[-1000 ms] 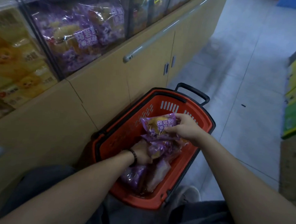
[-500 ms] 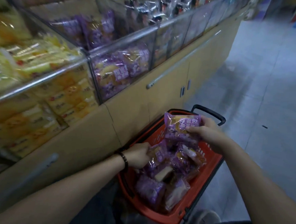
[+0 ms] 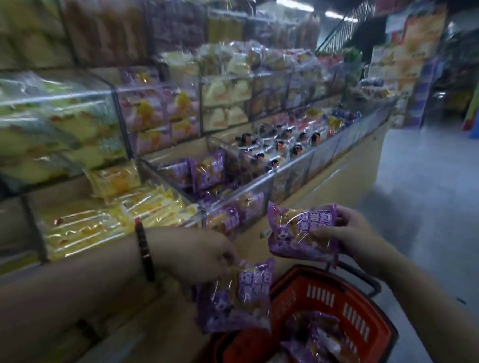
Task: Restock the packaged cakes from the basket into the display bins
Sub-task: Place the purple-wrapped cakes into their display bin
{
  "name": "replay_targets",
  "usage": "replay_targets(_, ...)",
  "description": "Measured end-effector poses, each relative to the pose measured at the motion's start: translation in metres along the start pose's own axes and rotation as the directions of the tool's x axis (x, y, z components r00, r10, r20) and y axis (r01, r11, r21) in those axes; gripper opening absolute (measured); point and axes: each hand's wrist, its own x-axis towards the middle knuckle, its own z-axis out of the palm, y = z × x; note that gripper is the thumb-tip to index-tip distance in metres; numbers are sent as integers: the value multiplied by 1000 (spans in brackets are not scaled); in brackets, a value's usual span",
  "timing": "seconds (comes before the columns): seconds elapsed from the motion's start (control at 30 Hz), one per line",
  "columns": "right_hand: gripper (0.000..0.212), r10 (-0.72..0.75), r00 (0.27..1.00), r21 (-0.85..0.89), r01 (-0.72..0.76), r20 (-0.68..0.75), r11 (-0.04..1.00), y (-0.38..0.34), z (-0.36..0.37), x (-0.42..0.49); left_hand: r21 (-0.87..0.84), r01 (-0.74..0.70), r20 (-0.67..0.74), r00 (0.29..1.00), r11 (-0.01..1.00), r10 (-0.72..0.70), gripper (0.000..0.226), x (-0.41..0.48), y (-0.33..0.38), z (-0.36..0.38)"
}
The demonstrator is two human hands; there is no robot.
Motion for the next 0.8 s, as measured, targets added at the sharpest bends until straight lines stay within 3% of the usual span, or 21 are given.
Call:
replay_targets(0.17,50,-45,999,-63,47,28,997,-55,12,16,-169,66,-120,989,983,-87,21,-39,-28,-76)
replay_targets(0.33,32,-100,995,-87,102,24,991,-88,34,42,-369,163,-271,923,915,-274,21,-46,-66,-128)
replay_targets(0.5,27,-132,991,-94,132,11,987,-100,53,72,-314,212,-462,818,926,-344,24,-12,-96,-160)
replay_targets(0.8,23,-142,990,-159,140,-5,977,-90,71,124,-261,358,-522,729,897,-443,23,84,-153,-154)
